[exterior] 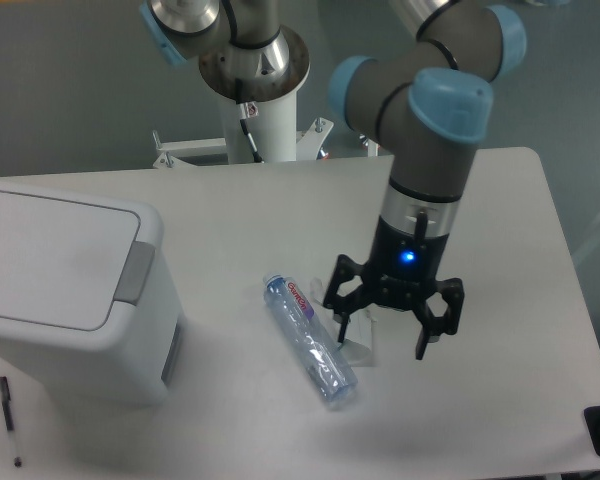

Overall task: Open the trash can
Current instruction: 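Move the gripper over the bottle toward the white trash can lid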

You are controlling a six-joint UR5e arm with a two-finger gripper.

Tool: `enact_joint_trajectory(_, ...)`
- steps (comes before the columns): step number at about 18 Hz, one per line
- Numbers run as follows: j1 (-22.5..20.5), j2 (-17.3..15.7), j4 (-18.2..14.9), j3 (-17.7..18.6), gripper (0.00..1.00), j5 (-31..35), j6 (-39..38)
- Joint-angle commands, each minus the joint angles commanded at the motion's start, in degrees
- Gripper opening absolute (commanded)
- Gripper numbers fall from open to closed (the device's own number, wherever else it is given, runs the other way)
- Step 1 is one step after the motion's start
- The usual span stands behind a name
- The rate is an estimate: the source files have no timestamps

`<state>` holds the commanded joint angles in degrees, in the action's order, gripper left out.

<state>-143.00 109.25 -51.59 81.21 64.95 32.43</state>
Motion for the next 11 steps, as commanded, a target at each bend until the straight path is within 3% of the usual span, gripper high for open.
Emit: enact_joint_trajectory(11,2.9,-1.58,0.09,0.0,1.0,-0.09,-4.57)
